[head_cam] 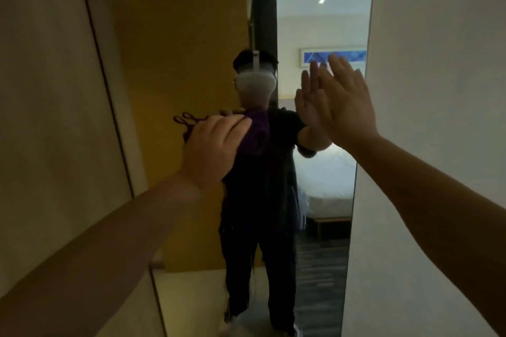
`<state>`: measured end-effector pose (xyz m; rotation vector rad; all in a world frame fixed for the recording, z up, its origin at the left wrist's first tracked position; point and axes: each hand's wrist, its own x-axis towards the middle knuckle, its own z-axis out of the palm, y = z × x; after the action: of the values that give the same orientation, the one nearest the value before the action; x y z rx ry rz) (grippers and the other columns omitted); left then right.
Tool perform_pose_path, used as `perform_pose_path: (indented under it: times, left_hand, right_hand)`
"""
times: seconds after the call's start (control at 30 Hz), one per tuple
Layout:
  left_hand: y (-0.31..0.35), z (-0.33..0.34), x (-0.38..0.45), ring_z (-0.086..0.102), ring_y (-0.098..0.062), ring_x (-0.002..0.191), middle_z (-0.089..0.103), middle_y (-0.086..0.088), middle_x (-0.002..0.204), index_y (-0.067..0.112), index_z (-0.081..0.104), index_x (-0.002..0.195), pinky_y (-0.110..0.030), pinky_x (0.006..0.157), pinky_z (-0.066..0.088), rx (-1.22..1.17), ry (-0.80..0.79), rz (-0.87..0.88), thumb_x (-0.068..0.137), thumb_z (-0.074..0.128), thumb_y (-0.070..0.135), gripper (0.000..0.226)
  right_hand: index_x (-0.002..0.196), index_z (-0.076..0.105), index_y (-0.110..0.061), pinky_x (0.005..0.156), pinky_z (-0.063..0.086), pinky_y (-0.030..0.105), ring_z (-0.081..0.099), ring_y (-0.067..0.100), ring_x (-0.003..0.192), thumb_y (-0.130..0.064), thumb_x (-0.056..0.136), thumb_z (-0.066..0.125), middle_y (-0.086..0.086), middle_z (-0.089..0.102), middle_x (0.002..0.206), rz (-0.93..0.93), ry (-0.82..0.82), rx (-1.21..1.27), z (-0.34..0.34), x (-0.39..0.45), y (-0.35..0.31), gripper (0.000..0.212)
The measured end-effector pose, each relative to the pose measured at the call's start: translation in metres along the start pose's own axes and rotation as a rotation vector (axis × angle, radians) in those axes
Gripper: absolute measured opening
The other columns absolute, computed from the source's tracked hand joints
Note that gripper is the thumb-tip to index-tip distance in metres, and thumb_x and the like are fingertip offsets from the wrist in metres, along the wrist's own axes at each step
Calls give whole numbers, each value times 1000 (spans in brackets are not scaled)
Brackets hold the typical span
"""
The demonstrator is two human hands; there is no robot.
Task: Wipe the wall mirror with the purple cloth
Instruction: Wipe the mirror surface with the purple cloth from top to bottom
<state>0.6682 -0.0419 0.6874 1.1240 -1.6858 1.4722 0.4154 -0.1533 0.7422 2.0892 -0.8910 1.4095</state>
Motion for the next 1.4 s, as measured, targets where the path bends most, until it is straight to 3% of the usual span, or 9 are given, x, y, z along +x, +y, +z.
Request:
perform_pose_path:
  times: [0.1, 0.3, 0.4, 0.67, 0.8, 1.03, 1.13, 1.23, 1.4]
  left_hand:
    - [-40, -23, -25, 61, -36, 100, 64, -15, 120, 7, 55, 128, -47, 79, 48, -2, -37, -23, 90, 71, 4, 41]
    - [-76, -46, -72, 60, -37, 99, 65, -16, 120, 5, 59, 125, -48, 80, 47, -33, -38, -12, 91, 53, -1, 34]
    - [-87, -45, -89, 59, -36, 100, 64, -16, 121, 5, 58, 126, -48, 80, 48, -41, -17, -27, 89, 56, -1, 37]
    - [-128, -16, -60, 49, -31, 121, 56, -12, 138, 13, 48, 136, -45, 94, 42, 103, -7, -58, 86, 71, 13, 56]
    - [-122, 3, -63, 29, -34, 145, 32, -15, 157, 12, 34, 152, -51, 116, 26, 200, -131, -70, 97, 51, 40, 64]
    - [-96, 14, -133, 23, -37, 147, 28, -18, 158, 8, 26, 154, -55, 118, 21, 169, -184, 60, 94, 53, 49, 77]
    - [-54, 25, -231, 16, -35, 149, 22, -14, 160, 10, 23, 154, -54, 119, 14, 161, -324, 173, 91, 48, 47, 77]
    - [-20, 38, -309, 16, -29, 150, 16, -8, 164, 14, 23, 155, -51, 119, 17, 161, -319, 173, 94, 52, 41, 73]
    - [-12, 36, -321, 24, -25, 148, 25, -3, 161, 17, 31, 153, -46, 118, 23, 101, -278, 166, 100, 42, 25, 55]
  right_hand:
    - [149, 37, -21, 122, 7, 40, 16, 22, 150, -37, 106, 39, 6, 29, 160, -40, -30, 21, 20, -23, -53, 46]
    - [154, 31, -20, 122, 4, 39, 12, 20, 152, -42, 107, 20, 2, 24, 162, -66, -112, 99, 55, -72, -125, 53]
    - [155, 28, -20, 123, 1, 38, 9, 21, 152, -39, 107, 23, 3, 20, 163, -79, -121, 32, 70, -89, -140, 52]
    - [151, 34, -7, 121, 9, 57, 10, 30, 151, -30, 106, 41, 14, 23, 161, -163, 12, -66, 130, -92, -151, 51]
    - [151, 32, -5, 120, 12, 59, 14, 34, 150, -32, 104, 43, 19, 27, 158, -204, 155, -104, 155, -94, -144, 55]
    - [148, 39, -3, 116, 21, 62, 28, 40, 145, -29, 98, 54, 21, 34, 154, -263, 259, -111, 163, -95, -137, 59]
    - [148, 39, -4, 117, 20, 62, 29, 40, 144, -27, 98, 55, 21, 36, 153, -257, 259, -103, 162, -95, -136, 58]
    - [147, 41, -3, 117, 21, 61, 30, 40, 144, -26, 99, 54, 21, 37, 153, -249, 278, -98, 163, -97, -137, 55]
    - [147, 42, -4, 118, 19, 59, 27, 36, 144, -25, 100, 53, 21, 37, 152, -224, 264, -52, 155, -94, -141, 52]
